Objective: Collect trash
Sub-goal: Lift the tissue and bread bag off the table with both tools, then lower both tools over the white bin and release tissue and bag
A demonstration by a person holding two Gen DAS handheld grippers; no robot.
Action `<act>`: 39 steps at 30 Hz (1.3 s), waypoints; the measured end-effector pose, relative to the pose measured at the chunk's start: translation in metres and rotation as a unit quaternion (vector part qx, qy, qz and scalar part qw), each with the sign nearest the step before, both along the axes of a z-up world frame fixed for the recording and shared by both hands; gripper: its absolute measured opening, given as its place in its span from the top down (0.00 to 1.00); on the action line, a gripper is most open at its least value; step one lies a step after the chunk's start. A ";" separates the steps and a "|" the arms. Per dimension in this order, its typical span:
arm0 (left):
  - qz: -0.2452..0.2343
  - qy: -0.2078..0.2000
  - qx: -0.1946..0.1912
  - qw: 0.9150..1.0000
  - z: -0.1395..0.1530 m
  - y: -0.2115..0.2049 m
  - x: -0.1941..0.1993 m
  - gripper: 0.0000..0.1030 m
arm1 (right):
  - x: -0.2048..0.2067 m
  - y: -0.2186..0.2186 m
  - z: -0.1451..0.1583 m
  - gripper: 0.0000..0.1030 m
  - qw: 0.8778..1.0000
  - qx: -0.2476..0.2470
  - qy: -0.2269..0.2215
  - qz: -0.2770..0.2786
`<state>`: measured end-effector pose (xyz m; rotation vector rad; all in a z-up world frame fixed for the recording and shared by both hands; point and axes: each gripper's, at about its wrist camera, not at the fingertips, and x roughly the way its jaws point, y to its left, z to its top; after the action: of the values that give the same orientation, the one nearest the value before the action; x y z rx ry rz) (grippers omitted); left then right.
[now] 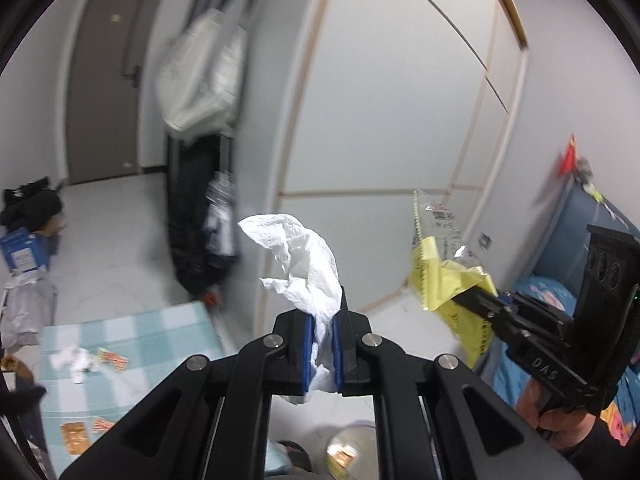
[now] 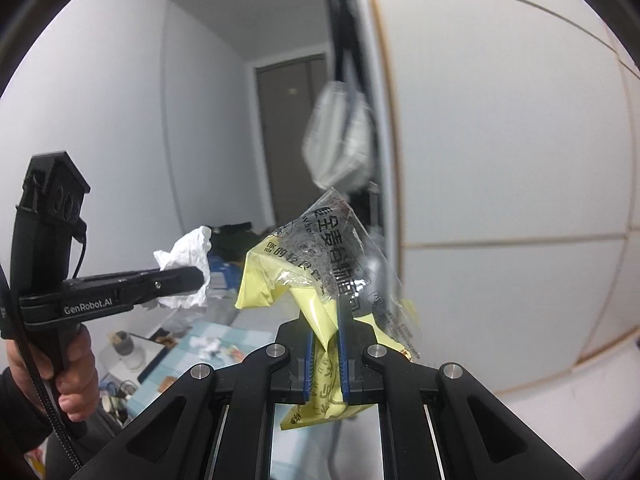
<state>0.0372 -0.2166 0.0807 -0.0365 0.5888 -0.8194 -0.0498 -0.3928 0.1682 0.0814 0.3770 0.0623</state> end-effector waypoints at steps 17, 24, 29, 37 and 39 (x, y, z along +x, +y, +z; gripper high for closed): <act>-0.177 0.129 0.224 0.950 -0.130 -0.154 -0.003 0.96 | -0.066 -0.144 -0.142 0.91 0.970 0.130 0.145 -0.143; -0.212 0.279 0.288 0.891 -0.198 -0.186 -0.008 0.96 | -0.072 -0.186 -0.234 0.91 0.910 0.302 0.227 -0.170; -0.219 0.333 0.350 0.848 -0.237 -0.209 -0.010 0.96 | -0.074 -0.197 -0.278 0.91 0.878 0.354 0.259 -0.195; -0.258 0.378 0.426 0.781 -0.298 -0.232 -0.020 0.96 | -0.073 -0.194 -0.319 0.91 0.845 0.378 0.293 -0.239; -0.262 0.370 0.435 0.778 -0.306 -0.238 -0.017 0.96 | -0.076 -0.187 -0.328 0.91 0.840 0.379 0.295 -0.253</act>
<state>0.0198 -0.4550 -0.2250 0.7210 1.7512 -0.9894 -0.1259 -0.5803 -0.1598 1.0054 0.9234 -0.3552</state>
